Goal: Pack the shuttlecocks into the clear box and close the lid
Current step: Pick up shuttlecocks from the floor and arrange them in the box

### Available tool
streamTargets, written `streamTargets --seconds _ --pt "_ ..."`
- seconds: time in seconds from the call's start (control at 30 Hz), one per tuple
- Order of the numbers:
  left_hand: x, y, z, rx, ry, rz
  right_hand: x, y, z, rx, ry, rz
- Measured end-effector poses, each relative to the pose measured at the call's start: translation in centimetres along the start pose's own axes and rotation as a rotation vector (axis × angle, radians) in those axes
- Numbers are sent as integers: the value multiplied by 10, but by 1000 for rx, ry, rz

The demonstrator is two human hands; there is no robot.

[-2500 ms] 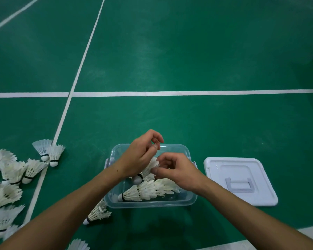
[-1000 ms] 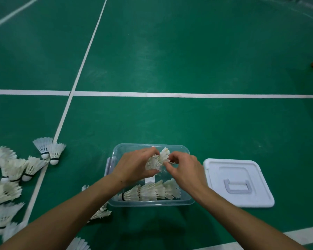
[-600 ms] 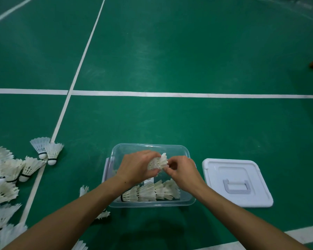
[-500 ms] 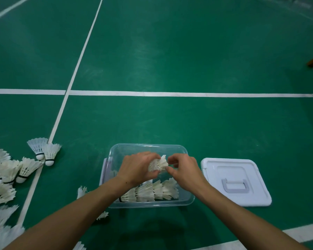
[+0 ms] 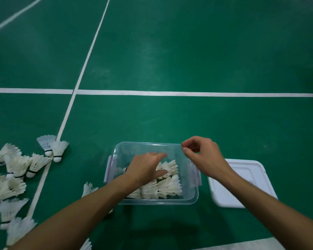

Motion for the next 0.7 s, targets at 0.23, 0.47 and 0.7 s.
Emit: streamTargets --seconds 0.23,0.47,0.7 --pt "-157 -78 -72 -178 -313 437 8 9 -108 -287 -53 -179" --pt "-222 -213 -193 -507 -265 575 98 -18 -245 -574 -80 -414" --pt "-204 -352 -276 -794 -196 550 232 -66 -312 -603 98 -530"
Point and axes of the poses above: each hand's wrist, its own y-axis towards the middle knuckle, its own x-axis out of the palm, z = x × y, the point moved 10 cm from there along y, towards the middle knuckle, and after that the axes turned 9 degrees about z, right-handed, at the moved point
